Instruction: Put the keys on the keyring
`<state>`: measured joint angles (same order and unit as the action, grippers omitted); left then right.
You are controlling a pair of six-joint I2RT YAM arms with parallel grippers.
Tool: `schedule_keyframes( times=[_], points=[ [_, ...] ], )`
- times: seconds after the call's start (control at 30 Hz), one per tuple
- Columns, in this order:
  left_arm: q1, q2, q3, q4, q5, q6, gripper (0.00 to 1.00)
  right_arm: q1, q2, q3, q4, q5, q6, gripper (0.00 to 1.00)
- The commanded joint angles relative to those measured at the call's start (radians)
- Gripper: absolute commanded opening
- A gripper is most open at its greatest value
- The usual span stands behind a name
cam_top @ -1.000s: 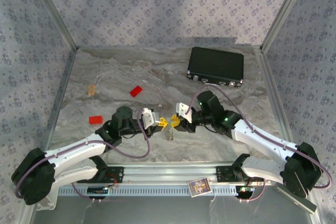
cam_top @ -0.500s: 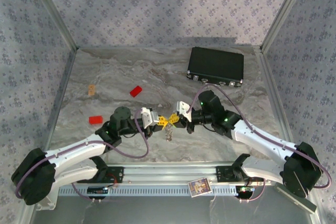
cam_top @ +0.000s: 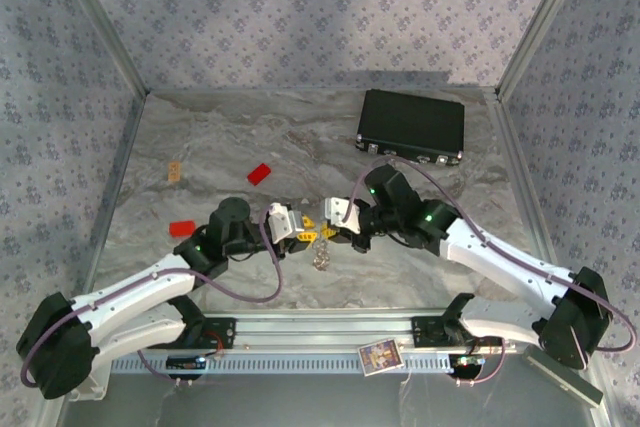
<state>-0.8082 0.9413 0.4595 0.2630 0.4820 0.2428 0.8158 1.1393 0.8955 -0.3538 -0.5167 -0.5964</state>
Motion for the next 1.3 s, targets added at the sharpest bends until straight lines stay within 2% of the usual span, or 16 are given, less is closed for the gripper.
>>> schedule_keyframes(
  times=[0.0, 0.2, 0.37, 0.4, 0.43, 0.5, 0.53, 0.7, 0.93, 1.07, 1.27],
  points=[
    [-0.004, 0.009, 0.041, -0.04, 0.015, 0.03, 0.22, 0.02, 0.023, 0.064, -0.088, 0.043, -0.063, 0.0],
    [-0.005, 0.028, 0.066, -0.049, 0.044, 0.041, 0.2, 0.048, 0.057, 0.098, -0.072, 0.034, -0.07, 0.0],
    [-0.004, 0.029, 0.08, -0.075, 0.051, 0.059, 0.0, 0.059, 0.076, 0.103, -0.065, 0.034, -0.062, 0.0],
    [-0.005, 0.024, 0.078, -0.078, 0.05, 0.062, 0.0, 0.057, 0.073, 0.097, -0.067, 0.048, -0.061, 0.0],
    [-0.004, 0.017, 0.075, -0.077, 0.05, 0.061, 0.0, 0.053, 0.061, 0.086, -0.061, 0.058, -0.048, 0.05],
    [-0.004, 0.007, 0.067, -0.075, 0.049, 0.058, 0.0, 0.029, 0.024, 0.053, -0.036, 0.054, -0.016, 0.26],
    [-0.005, 0.003, 0.06, -0.071, 0.049, 0.053, 0.0, 0.012, -0.002, 0.03, -0.02, 0.047, 0.004, 0.31],
    [-0.004, -0.002, 0.015, 0.018, 0.053, 0.002, 0.0, -0.038, -0.105, -0.078, 0.04, 0.039, 0.093, 0.42],
    [-0.003, 0.013, -0.015, 0.088, 0.088, -0.016, 0.0, -0.036, -0.109, -0.184, 0.141, 0.036, 0.171, 0.45],
    [-0.005, 0.013, -0.023, 0.101, 0.113, -0.003, 0.0, -0.038, -0.079, -0.19, 0.183, 0.014, 0.173, 0.44],
    [-0.005, 0.015, -0.022, 0.105, 0.121, -0.001, 0.0, -0.037, -0.037, -0.173, 0.198, -0.071, 0.178, 0.38]
  ],
)
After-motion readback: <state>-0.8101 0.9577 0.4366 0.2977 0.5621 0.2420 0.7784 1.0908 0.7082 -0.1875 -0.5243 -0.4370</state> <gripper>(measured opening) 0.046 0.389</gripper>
